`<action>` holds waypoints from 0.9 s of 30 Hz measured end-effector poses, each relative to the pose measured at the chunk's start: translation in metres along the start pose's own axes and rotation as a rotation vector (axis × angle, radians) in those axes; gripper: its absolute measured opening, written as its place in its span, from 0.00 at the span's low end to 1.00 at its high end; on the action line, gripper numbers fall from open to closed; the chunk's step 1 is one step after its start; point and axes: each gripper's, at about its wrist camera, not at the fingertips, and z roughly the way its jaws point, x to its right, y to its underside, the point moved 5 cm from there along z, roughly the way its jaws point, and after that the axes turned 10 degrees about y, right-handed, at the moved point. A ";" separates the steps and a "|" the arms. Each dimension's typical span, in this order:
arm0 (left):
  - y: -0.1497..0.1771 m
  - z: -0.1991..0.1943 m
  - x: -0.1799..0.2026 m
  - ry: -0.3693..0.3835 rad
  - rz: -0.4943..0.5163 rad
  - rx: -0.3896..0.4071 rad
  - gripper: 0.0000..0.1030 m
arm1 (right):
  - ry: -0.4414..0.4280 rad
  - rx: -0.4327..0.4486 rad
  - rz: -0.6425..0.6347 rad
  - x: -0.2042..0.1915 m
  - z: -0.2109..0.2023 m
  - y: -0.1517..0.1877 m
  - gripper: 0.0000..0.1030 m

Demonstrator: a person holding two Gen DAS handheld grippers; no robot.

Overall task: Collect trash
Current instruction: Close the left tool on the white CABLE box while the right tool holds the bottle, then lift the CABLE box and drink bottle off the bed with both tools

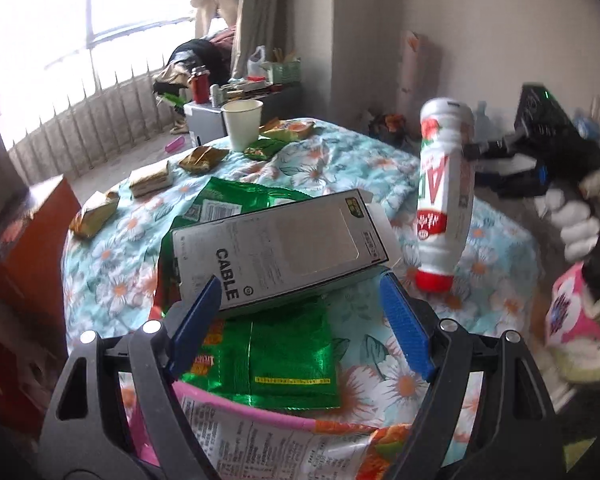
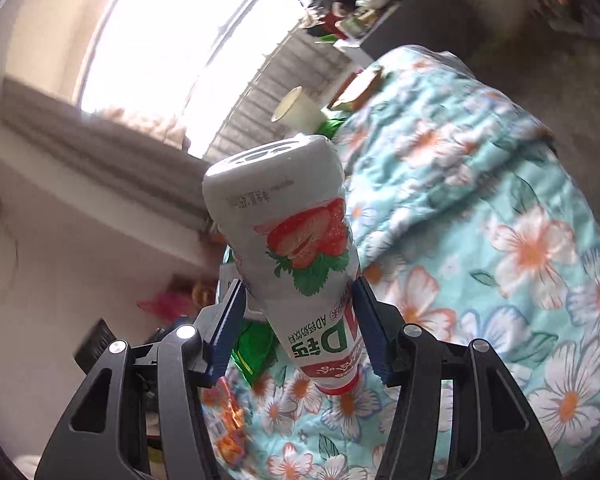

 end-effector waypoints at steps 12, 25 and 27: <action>-0.021 0.065 0.030 0.001 0.580 -0.203 0.75 | -0.011 -0.047 0.117 0.030 0.016 -0.022 0.48; -0.037 0.088 0.019 0.186 0.669 -0.359 0.83 | -0.056 -0.058 0.099 0.035 0.021 -0.035 0.49; -0.037 0.094 0.019 0.192 0.684 -0.385 0.83 | -0.059 -0.059 0.092 0.034 0.020 -0.035 0.49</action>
